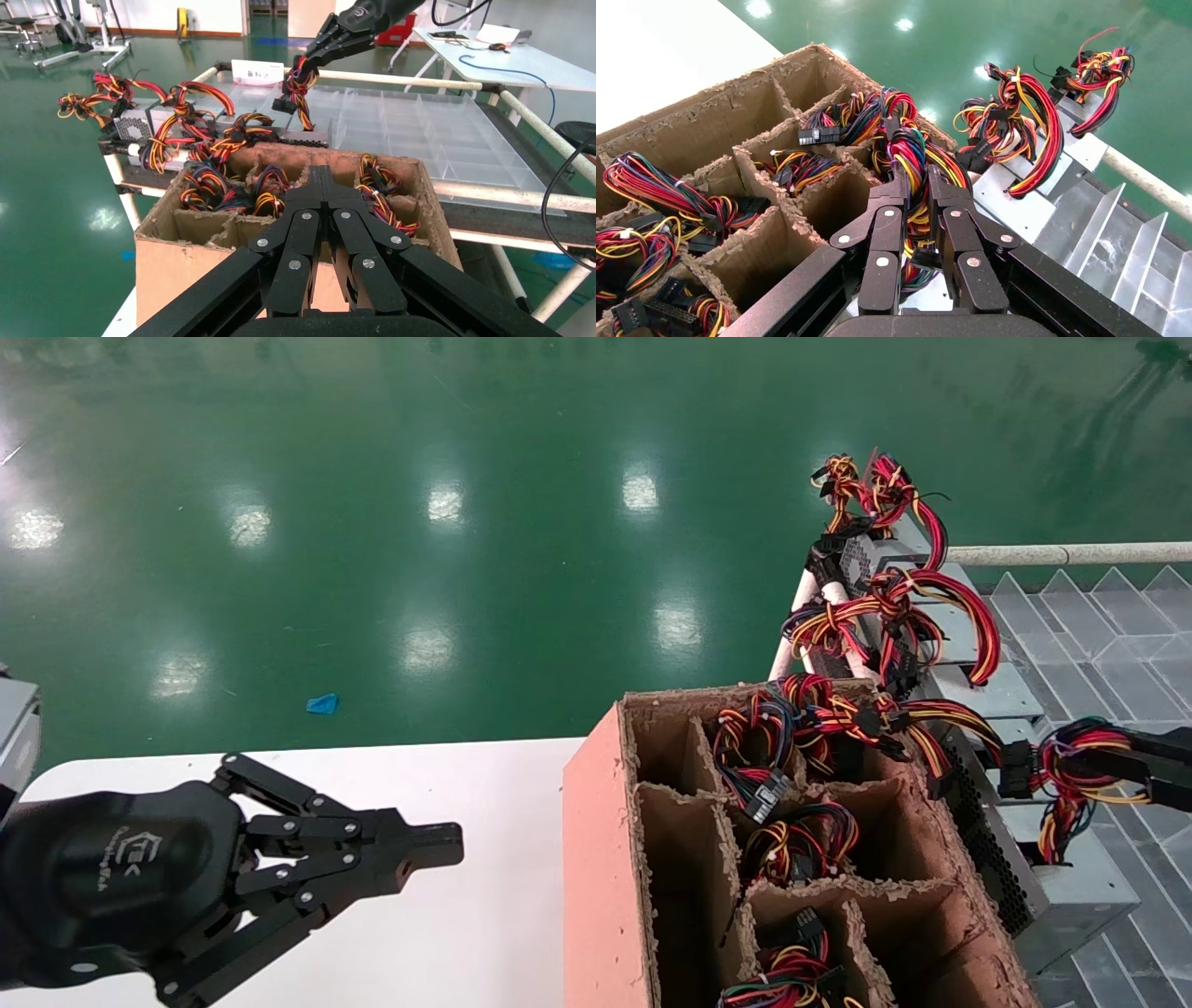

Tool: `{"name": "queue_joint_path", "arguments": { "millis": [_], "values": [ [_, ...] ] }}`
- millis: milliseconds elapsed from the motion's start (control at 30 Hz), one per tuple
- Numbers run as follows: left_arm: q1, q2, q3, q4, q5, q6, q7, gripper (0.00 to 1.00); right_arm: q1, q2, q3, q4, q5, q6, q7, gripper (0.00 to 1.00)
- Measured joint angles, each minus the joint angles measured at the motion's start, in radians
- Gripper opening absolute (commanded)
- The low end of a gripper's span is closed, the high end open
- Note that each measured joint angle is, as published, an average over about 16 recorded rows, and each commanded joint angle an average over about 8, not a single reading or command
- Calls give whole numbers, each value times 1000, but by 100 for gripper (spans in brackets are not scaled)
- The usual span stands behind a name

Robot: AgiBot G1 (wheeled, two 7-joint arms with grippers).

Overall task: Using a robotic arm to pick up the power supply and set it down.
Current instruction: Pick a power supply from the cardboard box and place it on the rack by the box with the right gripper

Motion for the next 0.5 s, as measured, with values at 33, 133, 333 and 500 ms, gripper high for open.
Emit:
{"name": "queue_joint_path", "arguments": {
  "millis": [33,133,333,500],
  "values": [
    [0,0,0,0,0,0,0,0,0,-2,0,0,0,0,1,10],
    [0,0,0,0,0,0,0,0,1,-7,3,1,-1,0,6,48],
    [0,0,0,0,0,0,0,0,5,-15,13,2,-8,-3,21,100],
    [0,0,0,0,0,0,0,0,9,-17,22,3,-13,-4,34,100]
  ]
}}
